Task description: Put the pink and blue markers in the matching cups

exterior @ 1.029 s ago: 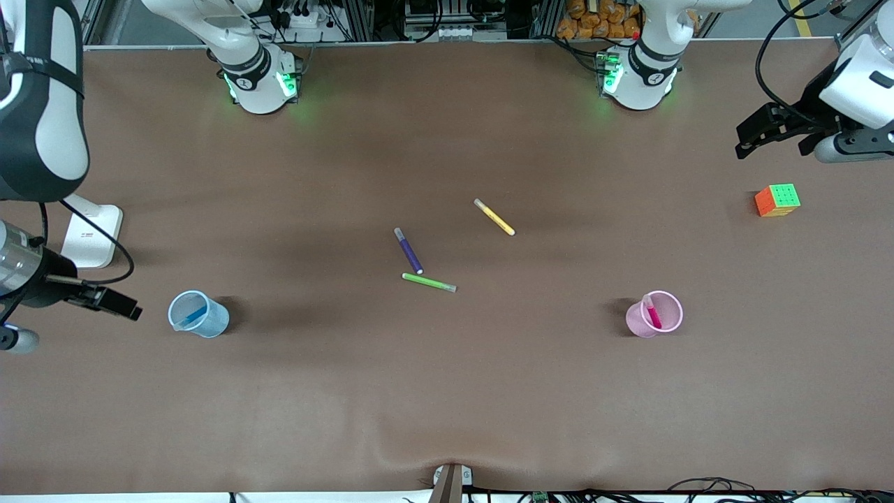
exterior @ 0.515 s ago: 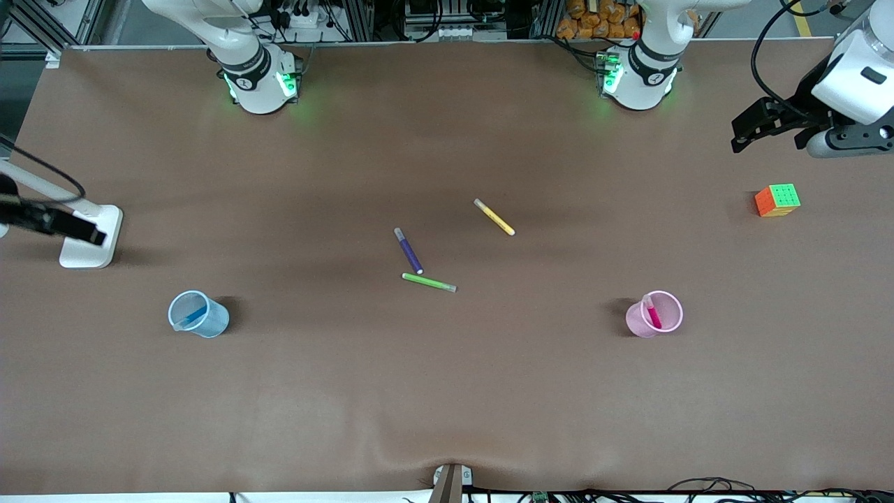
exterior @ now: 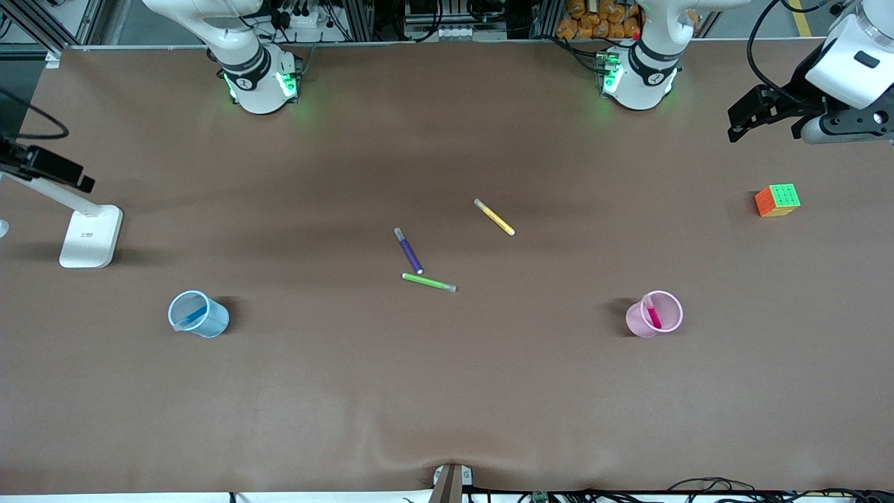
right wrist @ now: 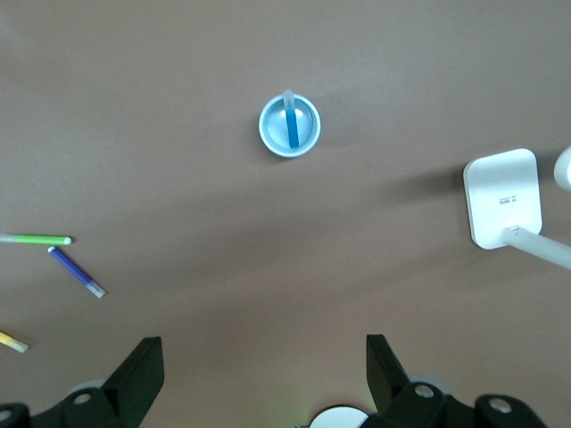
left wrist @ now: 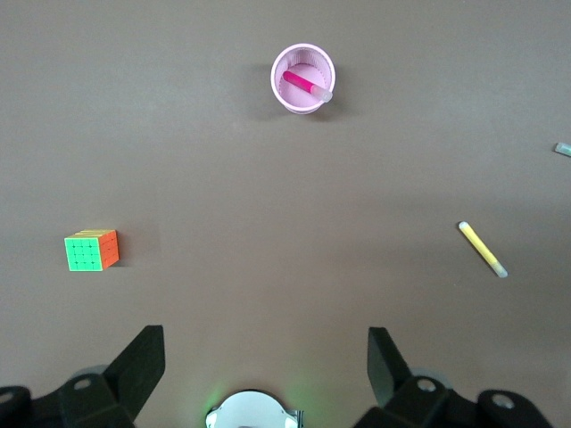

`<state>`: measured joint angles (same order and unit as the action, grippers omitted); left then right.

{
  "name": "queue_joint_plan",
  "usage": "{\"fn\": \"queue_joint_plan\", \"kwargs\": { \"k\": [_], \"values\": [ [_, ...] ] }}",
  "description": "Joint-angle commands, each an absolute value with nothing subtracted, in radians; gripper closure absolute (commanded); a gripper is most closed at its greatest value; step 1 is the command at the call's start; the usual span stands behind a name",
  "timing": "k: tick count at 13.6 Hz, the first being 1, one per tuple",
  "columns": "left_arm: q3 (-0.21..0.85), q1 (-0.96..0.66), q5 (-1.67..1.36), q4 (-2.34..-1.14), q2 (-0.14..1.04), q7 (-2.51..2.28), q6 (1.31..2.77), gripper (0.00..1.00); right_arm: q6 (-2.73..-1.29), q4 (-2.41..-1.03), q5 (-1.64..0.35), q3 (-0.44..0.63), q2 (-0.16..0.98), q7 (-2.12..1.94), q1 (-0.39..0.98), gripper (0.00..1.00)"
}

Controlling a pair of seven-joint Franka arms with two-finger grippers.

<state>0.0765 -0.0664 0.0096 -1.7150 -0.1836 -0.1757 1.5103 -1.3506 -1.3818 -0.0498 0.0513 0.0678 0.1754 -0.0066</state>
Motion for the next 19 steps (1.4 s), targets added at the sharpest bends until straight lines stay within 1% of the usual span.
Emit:
{"fn": "queue_joint_plan", "kwargs": {
  "k": [1,6,9,11,19],
  "values": [
    [0.091,-0.049,0.025,-1.743,-0.213,-0.183,1.525,0.0,-1.404,-1.555,-0.054,0.043,-0.052,0.158,-0.018,0.0],
    [0.089,-0.048,0.025,-1.733,-0.206,-0.183,1.536,0.0,-1.43,-1.608,-0.052,0.058,-0.066,0.095,-0.006,0.0],
    [0.083,-0.048,0.025,-1.72,-0.203,-0.175,1.523,0.0,-1.428,-1.553,0.02,0.054,-0.049,0.005,0.001,0.0],
    [0.08,-0.048,0.025,-1.703,-0.193,-0.17,1.516,0.0,-1.407,-1.465,0.034,0.054,0.014,0.003,0.008,0.0],
    [0.08,-0.038,0.025,-1.686,-0.183,-0.164,1.513,0.0,-1.408,-1.456,0.014,0.049,0.017,0.015,0.014,0.0]
  ]
}}
